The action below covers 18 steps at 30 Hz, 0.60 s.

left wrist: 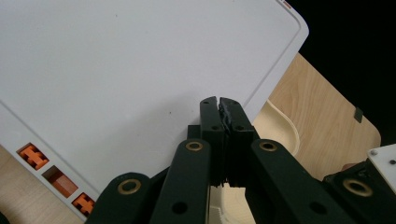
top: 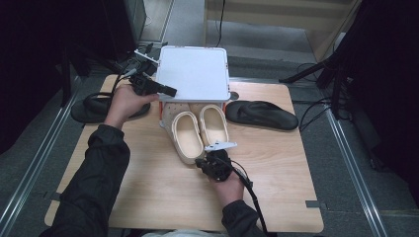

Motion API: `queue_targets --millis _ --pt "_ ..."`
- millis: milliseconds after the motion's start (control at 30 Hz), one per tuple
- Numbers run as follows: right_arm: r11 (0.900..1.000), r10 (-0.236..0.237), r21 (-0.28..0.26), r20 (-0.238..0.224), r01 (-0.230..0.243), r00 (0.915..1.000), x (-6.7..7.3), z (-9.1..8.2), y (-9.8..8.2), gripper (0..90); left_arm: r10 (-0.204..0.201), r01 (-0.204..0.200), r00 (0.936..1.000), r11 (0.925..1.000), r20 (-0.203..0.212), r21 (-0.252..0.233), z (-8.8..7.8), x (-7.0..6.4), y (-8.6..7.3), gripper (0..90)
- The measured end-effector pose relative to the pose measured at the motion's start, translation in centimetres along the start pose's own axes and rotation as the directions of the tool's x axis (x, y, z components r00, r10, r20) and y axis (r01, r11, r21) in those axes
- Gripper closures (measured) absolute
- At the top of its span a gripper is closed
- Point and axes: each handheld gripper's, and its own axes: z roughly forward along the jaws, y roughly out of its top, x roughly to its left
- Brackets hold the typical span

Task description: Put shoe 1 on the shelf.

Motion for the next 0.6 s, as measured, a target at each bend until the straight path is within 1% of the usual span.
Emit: queue_targets --millis 67,200,300,367,433,600 --pt "1.0 -0.001 0.008 0.005 0.001 1.0 0.2 0.1 0.2 90.0 0.001 -0.001 1.0 1.0 0.0 0.001 0.0 0.0 0.0 89.1" --pt "1.0 0.002 0.012 -0.002 -0.002 1.0 0.5 0.4 0.7 90.0 0.002 -0.002 1.0 1.0 0.002 0.0 0.0 0.0 0.0 89.1" --pt "1.0 -0.001 0.007 -0.001 0.001 1.0 0.8 0.5 1.3 90.0 -0.001 0.001 1.0 1.0 0.004 0.001 0.0 0.0 0.0 89.2" --pt "1.0 0.002 0.003 0.008 -0.002 1.0 0.9 0.6 1.7 90.0 -0.001 0.001 1.0 1.0 0.006 0.0 0.0 0.0 0.0 89.2" --pt "1.0 0.003 0.001 -0.001 -0.003 1.0 0.9 0.9 2.2 90.0 -0.002 0.002 1.0 1.0 0.007 0.0 0.0 0.0 0.0 89.2" --pt "1.0 0.005 -0.007 0.011 -0.005 0.9999 1.1 1.5 3.4 90.0 -0.003 0.003 0.9999 1.0 0.011 0.001 0.0 0.0 0.0 89.1"
